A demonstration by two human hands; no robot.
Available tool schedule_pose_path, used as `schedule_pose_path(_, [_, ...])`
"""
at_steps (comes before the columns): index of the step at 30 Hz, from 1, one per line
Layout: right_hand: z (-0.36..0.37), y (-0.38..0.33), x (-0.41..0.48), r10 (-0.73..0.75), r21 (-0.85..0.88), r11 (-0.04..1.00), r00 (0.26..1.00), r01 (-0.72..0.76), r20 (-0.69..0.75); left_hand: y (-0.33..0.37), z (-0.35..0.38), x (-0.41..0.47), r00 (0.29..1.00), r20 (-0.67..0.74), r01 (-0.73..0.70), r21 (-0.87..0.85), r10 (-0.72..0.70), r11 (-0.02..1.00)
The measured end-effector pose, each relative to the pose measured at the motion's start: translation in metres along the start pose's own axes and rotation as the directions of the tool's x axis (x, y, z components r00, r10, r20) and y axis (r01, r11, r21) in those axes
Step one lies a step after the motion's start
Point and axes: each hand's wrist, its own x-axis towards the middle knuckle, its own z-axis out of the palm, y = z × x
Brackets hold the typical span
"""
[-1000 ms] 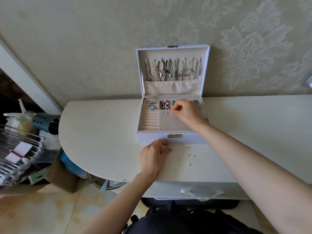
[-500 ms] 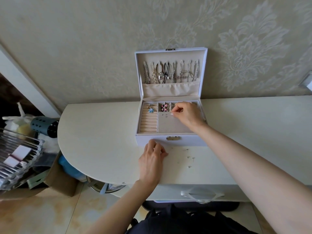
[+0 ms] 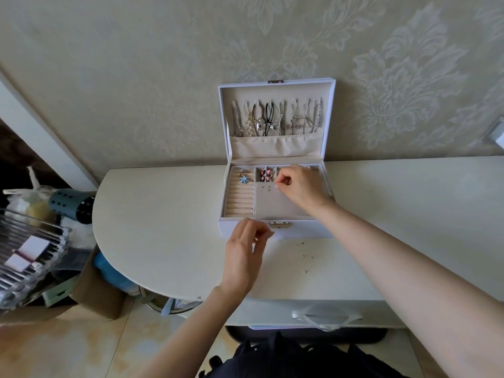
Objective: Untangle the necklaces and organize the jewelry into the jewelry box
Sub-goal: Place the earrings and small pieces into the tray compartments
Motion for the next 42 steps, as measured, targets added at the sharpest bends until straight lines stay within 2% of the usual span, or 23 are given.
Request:
schedule_pose_path(5, [0.002, 0.006, -0.001, -0.133, -0.05, 0.989, 0.989, 0.136, 0.064, 0.005, -0.009, 0.049, 0.993, -0.078, 0.08, -0.156, -0.093, 0.985])
schedule_pose_path(9, [-0.001, 0.011, -0.006, -0.216, -0.131, 0.963, 0.966, 0.235, 0.142, -0.002, -0.006, 0.08, 0.986, -0.033, 0.155, -0.14, -0.161, 0.978])
schedule_pose_path(11, [-0.001, 0.013, -0.008, -0.216, -0.112, 0.966, 0.967, 0.232, 0.136, -0.006, -0.003, 0.09, 0.964, 0.018, 0.264, -0.132, -0.264, 0.955])
schedule_pose_path(14, [-0.001, 0.016, -0.009, -0.115, 0.047, 0.993, 0.991, 0.113, 0.063, -0.009, 0.001, 0.099, 0.939, 0.062, 0.344, -0.128, -0.338, 0.93])
schedule_pose_path(17, [-0.004, 0.018, -0.009, -0.04, 0.128, 0.991, 0.999, 0.036, 0.026, -0.01, 0.001, 0.099, 0.932, 0.093, 0.36, -0.133, -0.35, 0.923])
schedule_pose_path(23, [-0.005, 0.017, -0.014, -0.015, 0.156, 0.988, 1.0, 0.013, 0.012, -0.013, 0.0, 0.099, 0.936, 0.132, 0.342, -0.138, -0.325, 0.929])
schedule_pose_path(30, [-0.002, 0.016, -0.013, -0.018, 0.237, 0.972, 0.998, 0.003, 0.063, -0.009, -0.005, 0.097, 0.941, 0.16, 0.333, -0.286, -0.298, 0.899])
schedule_pose_path(39, [-0.002, 0.017, -0.014, -0.007, 0.293, 0.956, 0.998, -0.01, 0.059, -0.009, -0.006, 0.096, 0.935, 0.179, 0.349, -0.31, -0.306, 0.885])
schedule_pose_path(42, [-0.004, 0.015, -0.017, -0.039, 0.373, 0.928, 0.996, 0.004, 0.085, -0.009, -0.004, 0.094, 0.917, 0.241, 0.373, -0.234, -0.319, 0.898])
